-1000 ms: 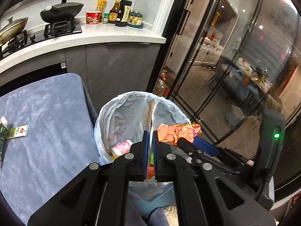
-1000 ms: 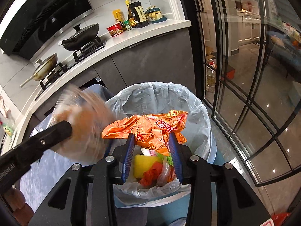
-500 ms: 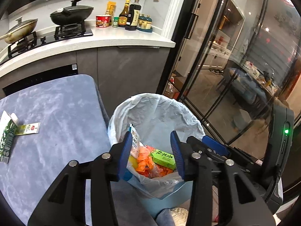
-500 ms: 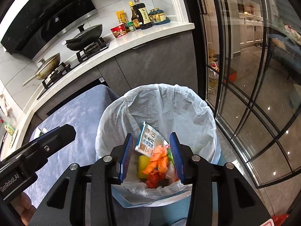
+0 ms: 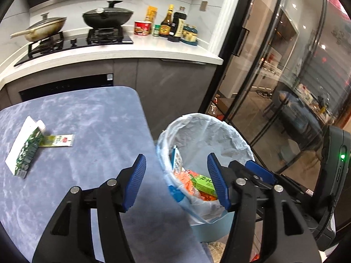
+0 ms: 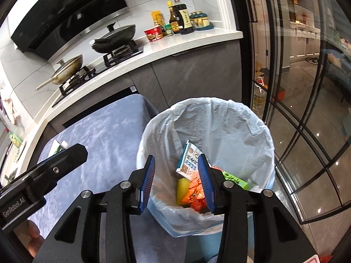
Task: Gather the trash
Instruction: 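Grasp the green milk carton with the left gripper while the right gripper grasps the green-capped tube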
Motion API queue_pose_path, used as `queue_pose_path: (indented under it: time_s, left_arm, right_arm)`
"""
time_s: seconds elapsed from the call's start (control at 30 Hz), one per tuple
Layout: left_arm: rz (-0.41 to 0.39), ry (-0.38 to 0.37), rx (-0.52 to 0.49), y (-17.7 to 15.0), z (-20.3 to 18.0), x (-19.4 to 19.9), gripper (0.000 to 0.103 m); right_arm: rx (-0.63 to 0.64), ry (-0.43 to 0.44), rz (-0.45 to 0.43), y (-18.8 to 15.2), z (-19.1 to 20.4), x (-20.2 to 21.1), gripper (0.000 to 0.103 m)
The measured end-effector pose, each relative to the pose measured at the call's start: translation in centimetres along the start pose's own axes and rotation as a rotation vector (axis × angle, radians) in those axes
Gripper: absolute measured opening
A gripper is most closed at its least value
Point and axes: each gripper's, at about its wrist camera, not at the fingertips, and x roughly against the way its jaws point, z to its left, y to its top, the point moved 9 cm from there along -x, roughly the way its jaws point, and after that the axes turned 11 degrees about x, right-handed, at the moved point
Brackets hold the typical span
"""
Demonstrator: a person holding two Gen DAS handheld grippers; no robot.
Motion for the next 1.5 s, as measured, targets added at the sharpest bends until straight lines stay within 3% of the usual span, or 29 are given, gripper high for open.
queue_pose_path:
  time_s: [0.4, 0.5, 0.63, 0.87, 0.97, 1.13, 1.27, 1.5]
  left_arm:
    - [-0.045, 0.089, 0.058, 0.7, 6.6, 3.1, 0.056]
    - [-0.055, 0.129, 0.075, 0.7, 9.1, 4.0, 0.064]
    - [-0.09, 0.218, 0.102, 1.0, 13.4, 5.3, 0.084]
    - [-0.133, 0.346, 0.15, 2.1, 22.0, 6.9, 0.093]
    - [-0.15, 0.397, 0.133, 2.8, 25.3, 7.2, 0.096]
    - [-0.114, 0.422, 0.034, 2.9, 28.2, 5.8, 0.096]
    - [-0.091, 0.428, -0.052, 2.6, 29.1, 4.3, 0.096]
    - [-0.061, 0.434, -0.076, 2.3, 30.5, 2.0, 0.096]
  right_arm:
    - [0.076, 0.043, 0.012, 0.2, 5.7, -0.3, 0.04]
    - [0.096, 0.063, 0.019, 0.1, 7.6, -0.6, 0.04]
    - [0.122, 0.085, 0.033, -0.3, 10.2, -1.1, 0.04]
    - [0.177, 0.124, 0.06, -0.8, 14.9, -2.4, 0.04]
    - [0.2, 0.138, 0.071, -0.9, 16.6, -3.0, 0.04]
    - [0.224, 0.153, 0.09, -1.0, 18.7, -4.0, 0.04]
    - [0.237, 0.157, 0.101, -0.9, 19.9, -4.8, 0.04]
    - [0.264, 0.166, 0.12, -0.6, 21.8, -6.6, 0.04]
